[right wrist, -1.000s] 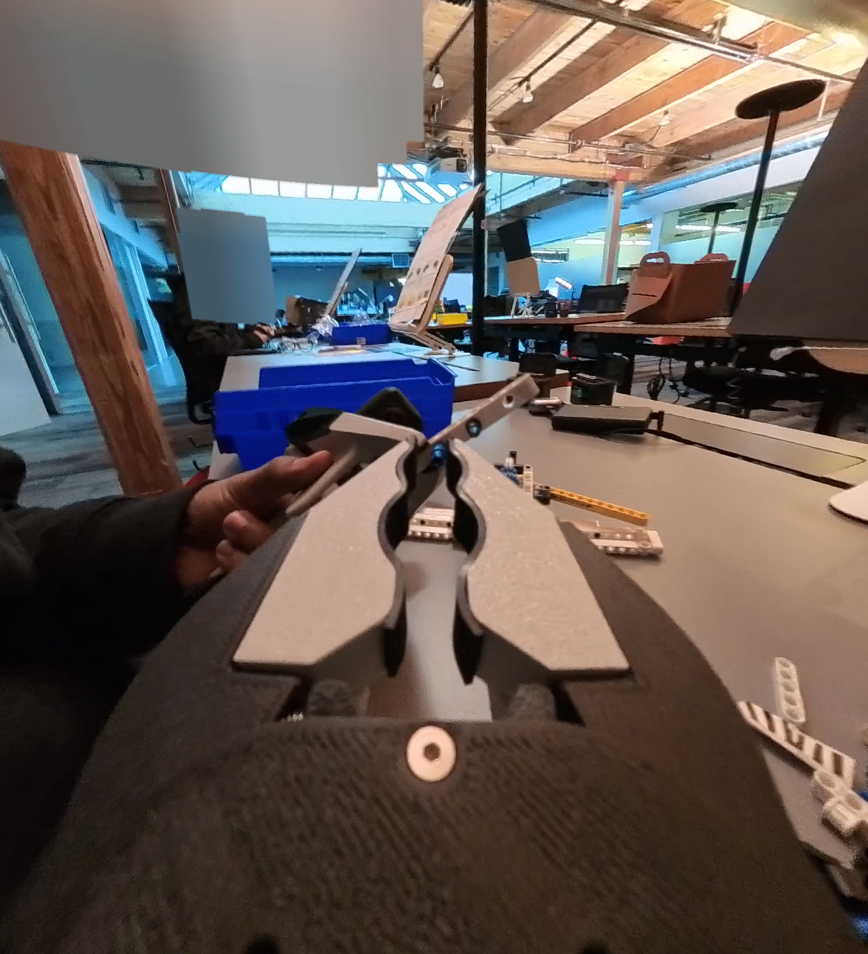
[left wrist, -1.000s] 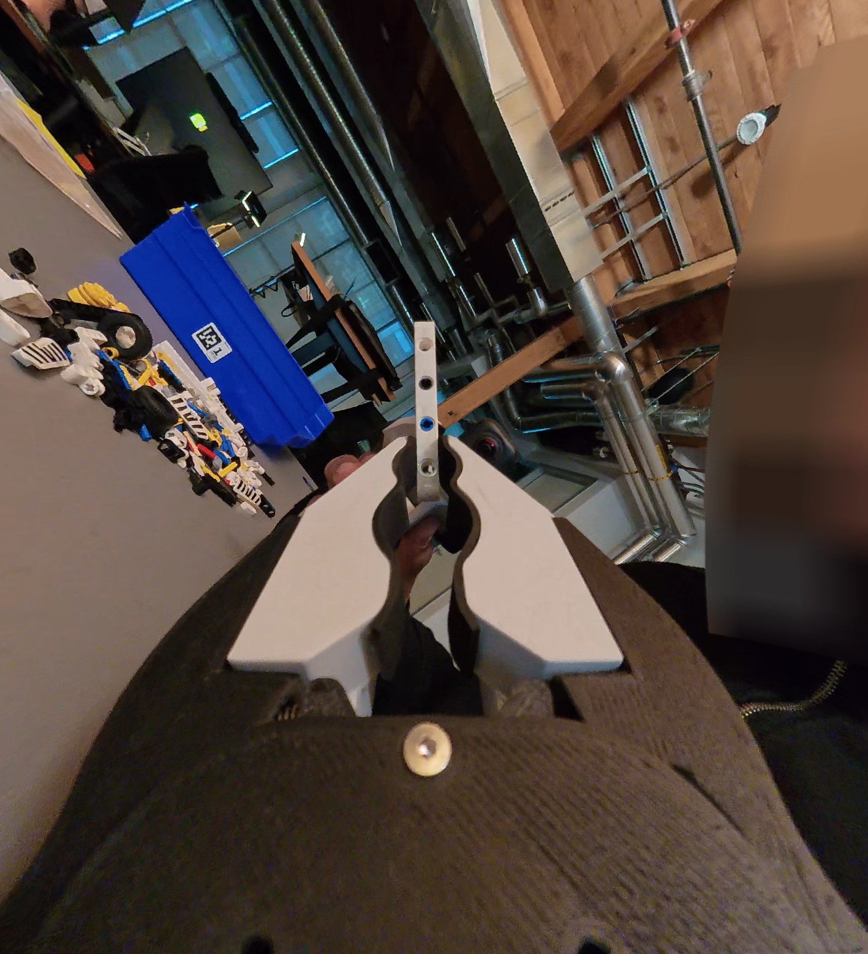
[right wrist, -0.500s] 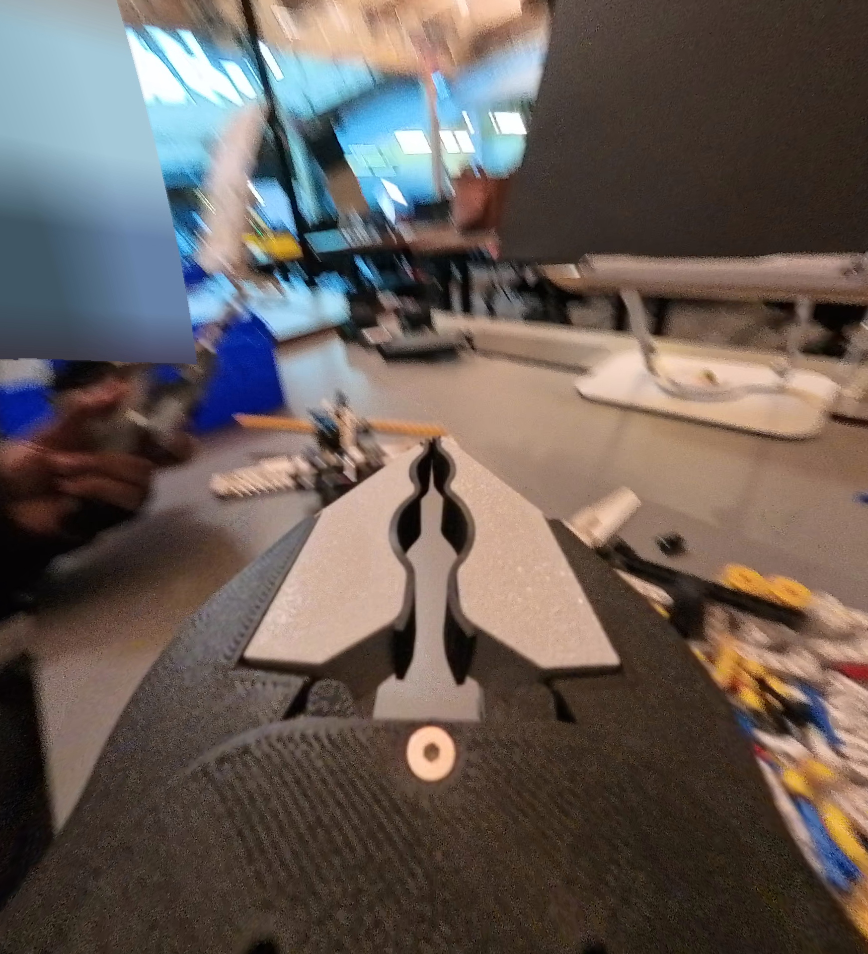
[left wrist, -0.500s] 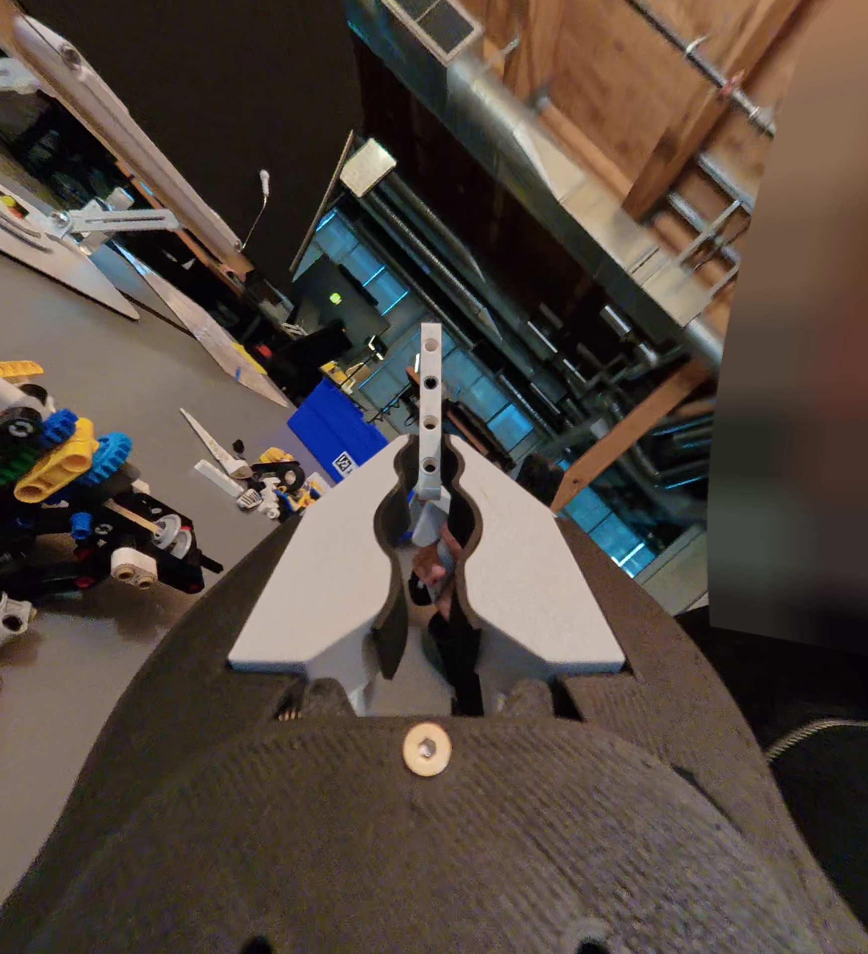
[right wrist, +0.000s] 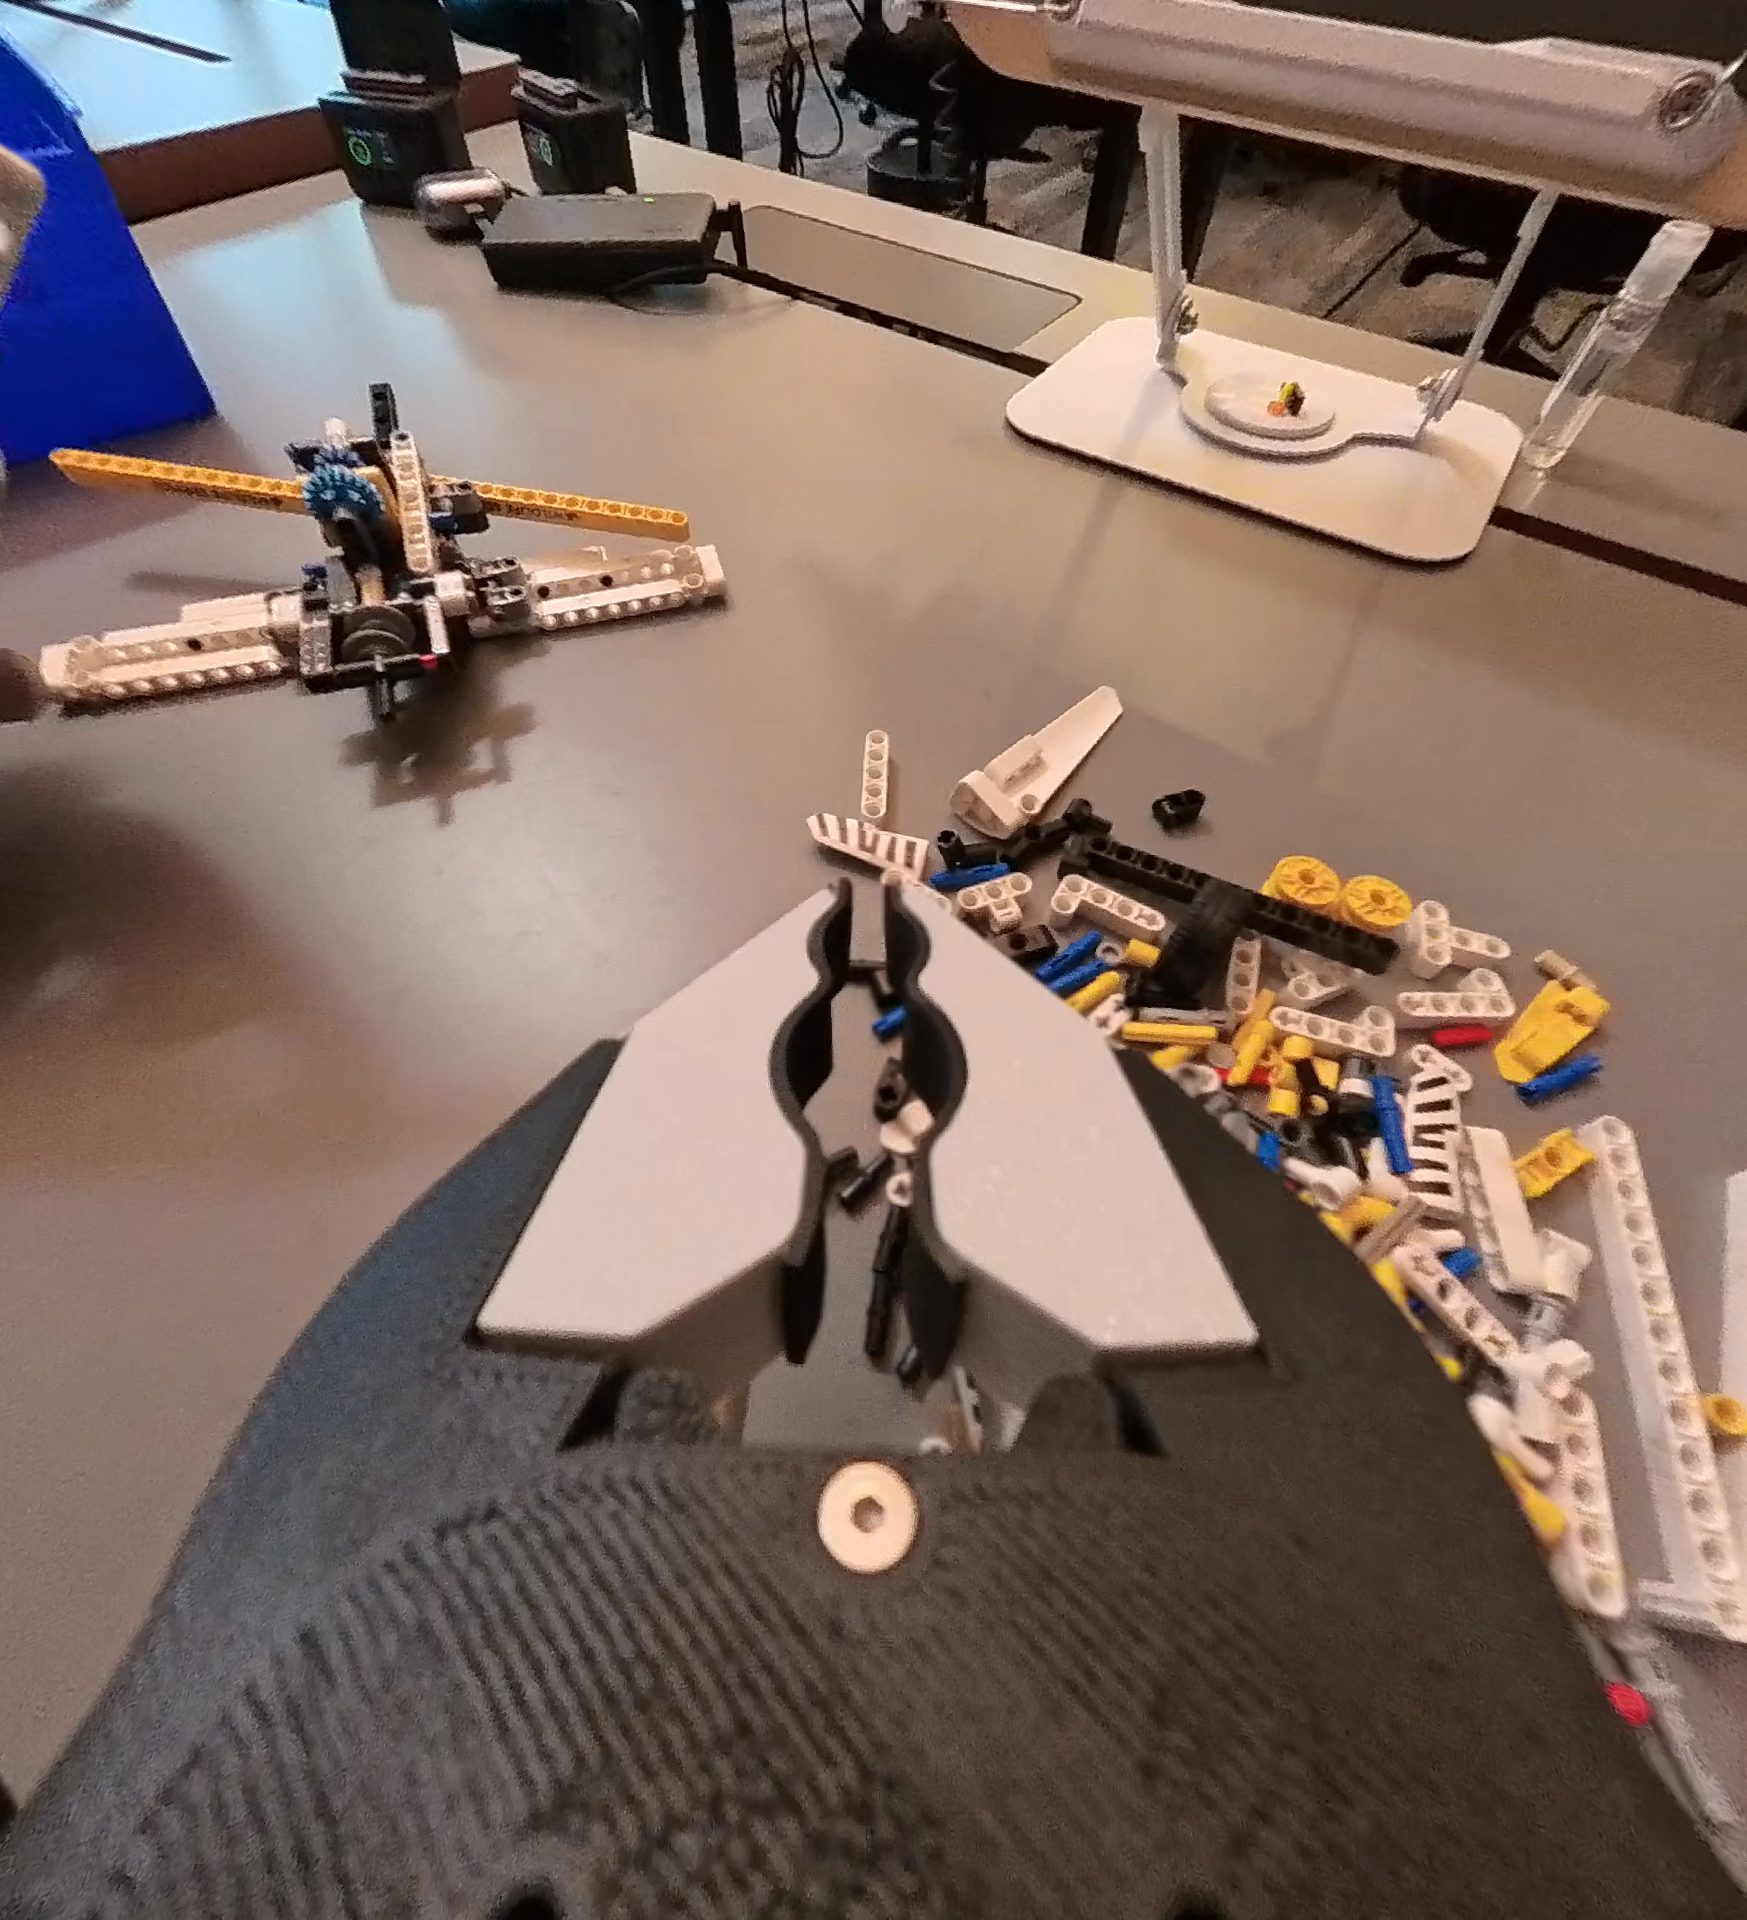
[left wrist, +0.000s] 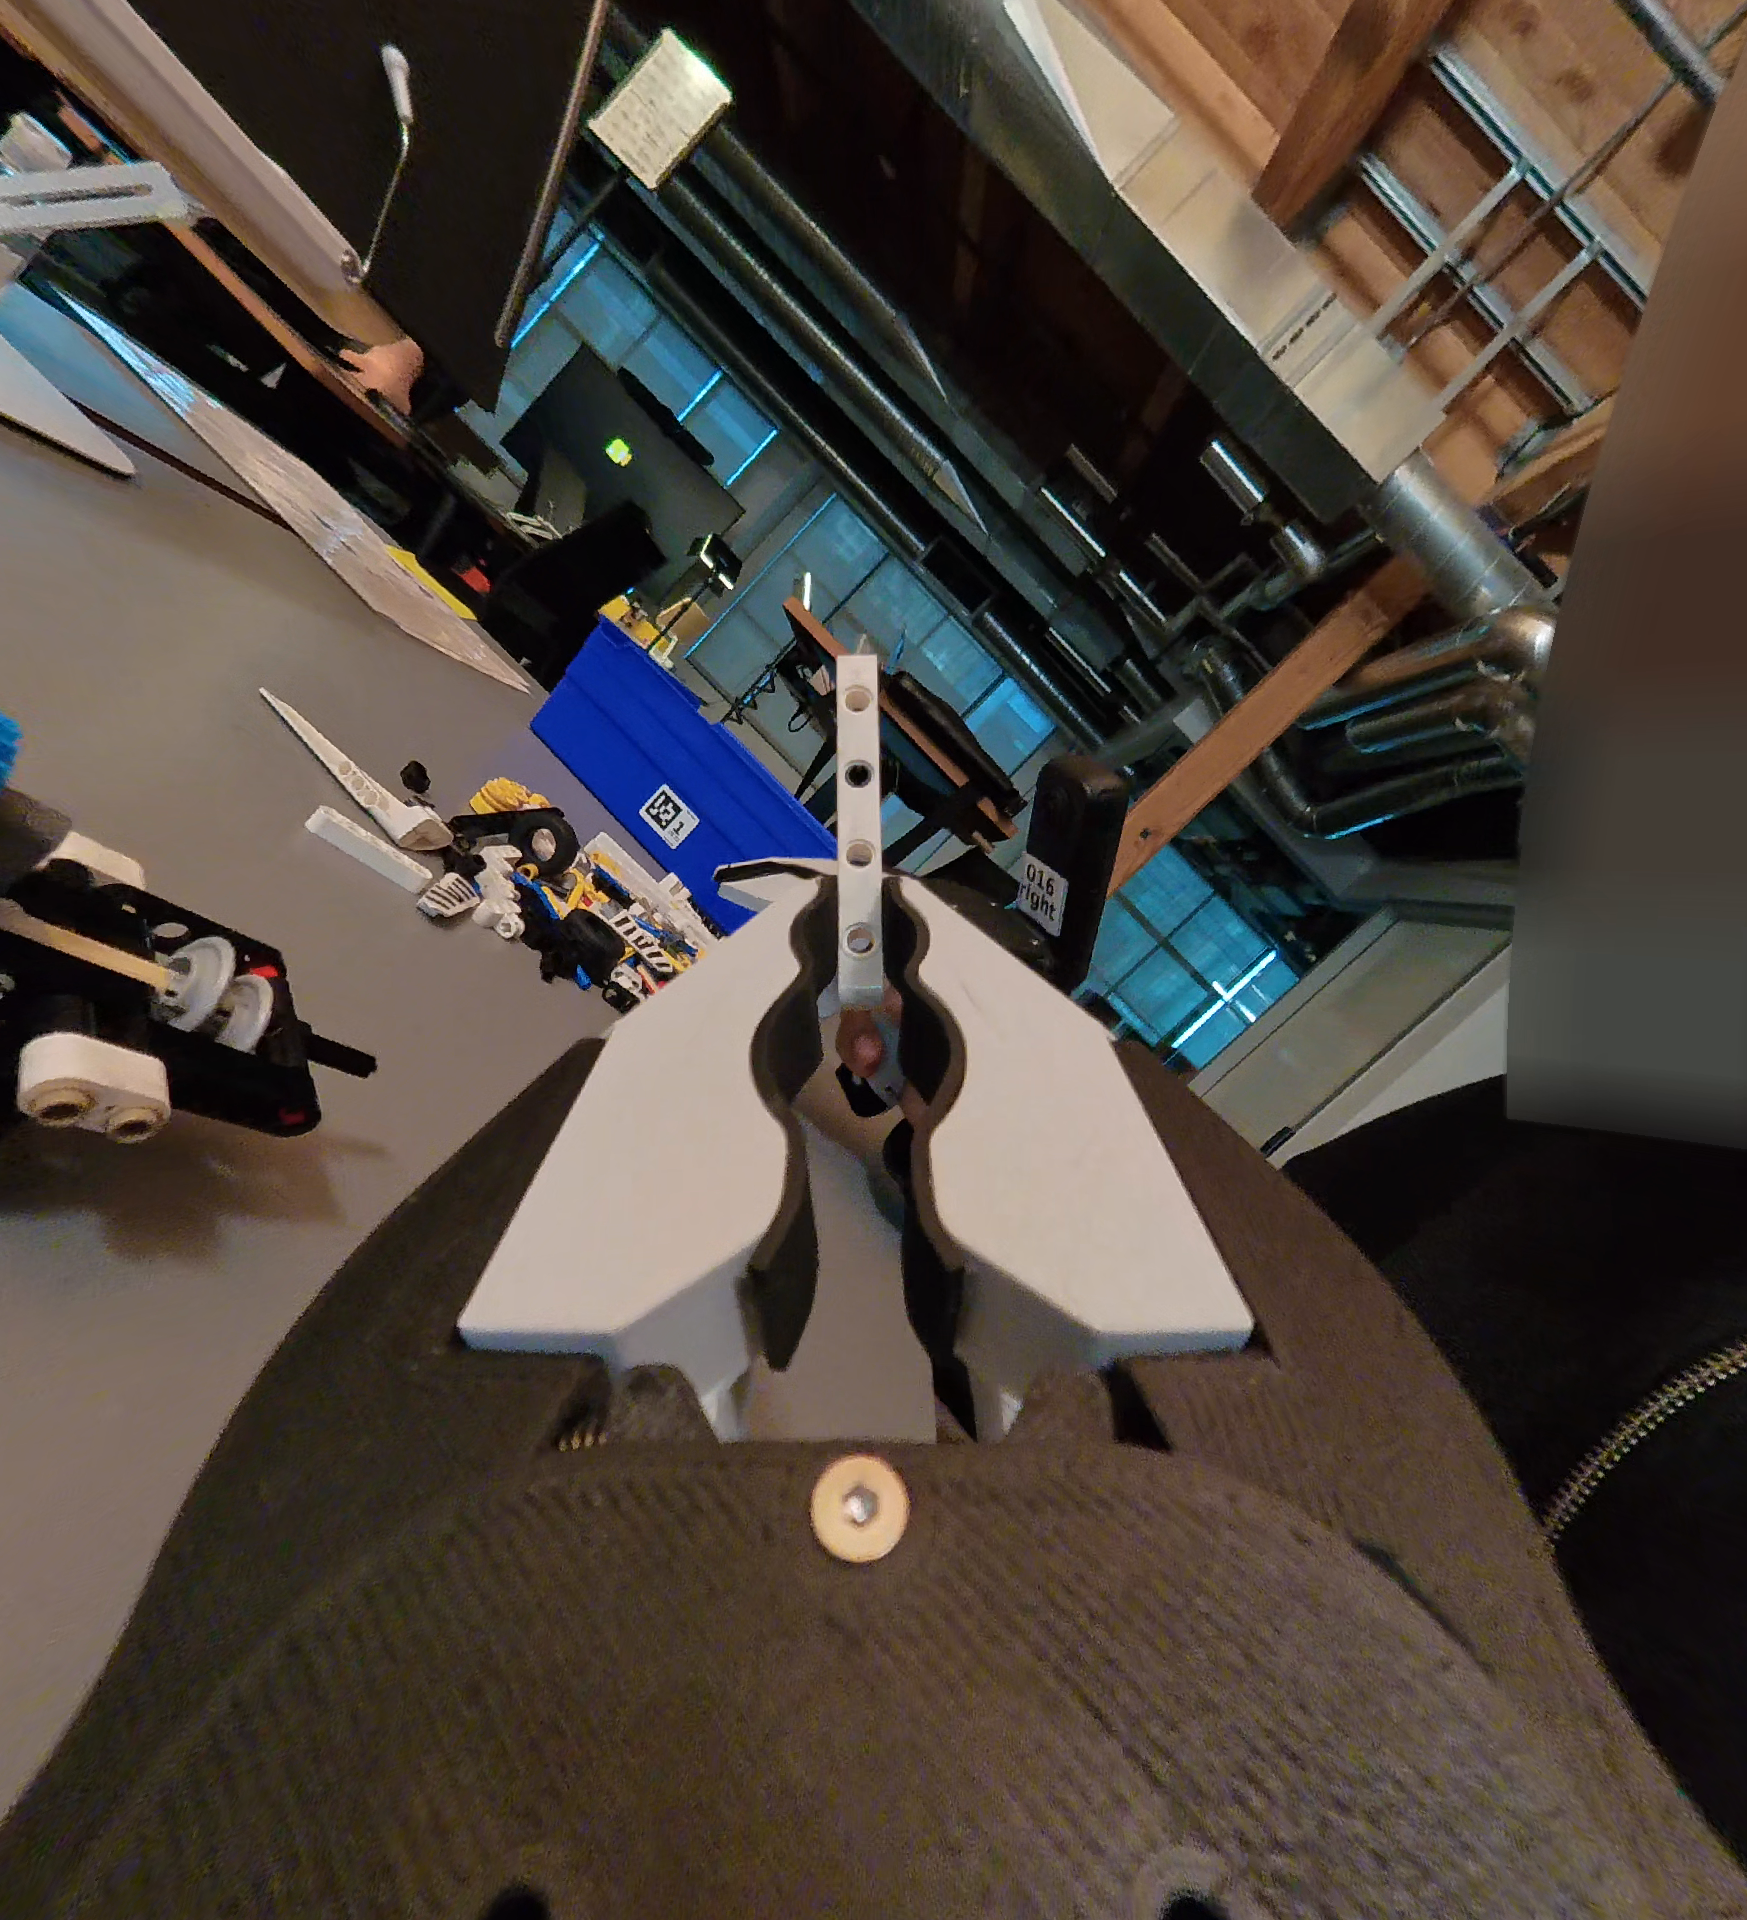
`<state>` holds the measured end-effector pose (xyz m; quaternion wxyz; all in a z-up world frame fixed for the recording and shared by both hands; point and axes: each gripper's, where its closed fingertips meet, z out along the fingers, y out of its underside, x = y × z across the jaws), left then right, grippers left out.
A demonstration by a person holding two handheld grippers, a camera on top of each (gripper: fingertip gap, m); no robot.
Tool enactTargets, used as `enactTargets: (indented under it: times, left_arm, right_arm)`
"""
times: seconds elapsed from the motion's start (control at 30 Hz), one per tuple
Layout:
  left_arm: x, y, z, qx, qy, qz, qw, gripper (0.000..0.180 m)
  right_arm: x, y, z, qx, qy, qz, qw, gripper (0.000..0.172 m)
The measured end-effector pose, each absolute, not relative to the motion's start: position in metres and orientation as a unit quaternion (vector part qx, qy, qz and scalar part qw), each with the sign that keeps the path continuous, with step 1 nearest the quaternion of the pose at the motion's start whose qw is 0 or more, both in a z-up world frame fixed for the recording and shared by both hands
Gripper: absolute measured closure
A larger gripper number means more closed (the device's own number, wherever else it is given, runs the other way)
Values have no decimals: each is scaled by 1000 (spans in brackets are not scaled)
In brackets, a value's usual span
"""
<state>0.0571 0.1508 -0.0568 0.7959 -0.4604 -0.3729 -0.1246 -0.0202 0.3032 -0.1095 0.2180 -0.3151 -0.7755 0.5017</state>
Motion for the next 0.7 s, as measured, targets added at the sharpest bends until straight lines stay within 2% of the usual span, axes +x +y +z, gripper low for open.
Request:
enactTargets:
  times: [0.2, 0.33, 0.47, 0.6, 0.7]
  left_arm:
    - [60, 159, -57, -476, -364, -118, 792, 176]
    - [62, 166, -60, -464, -365, -151, 793, 176]
    - [66, 177, -65, -494, -363, -147, 777, 176]
    - [69, 185, -72, -530, -365, -131, 754, 176]
    - [68, 191, -89, -586, -378, -93, 711, 176]
  right_arm:
    - [-12, 286, -100, -284, -775, 521, 218, 165]
    - [16, 244, -77, -219, -745, 609, 159, 154]
    - [43, 207, -61, -156, -732, 652, 123, 151]
    - [52, 190, -69, -100, -778, 597, 167, 149]
    - [49, 186, -83, -63, -814, 527, 237, 156]
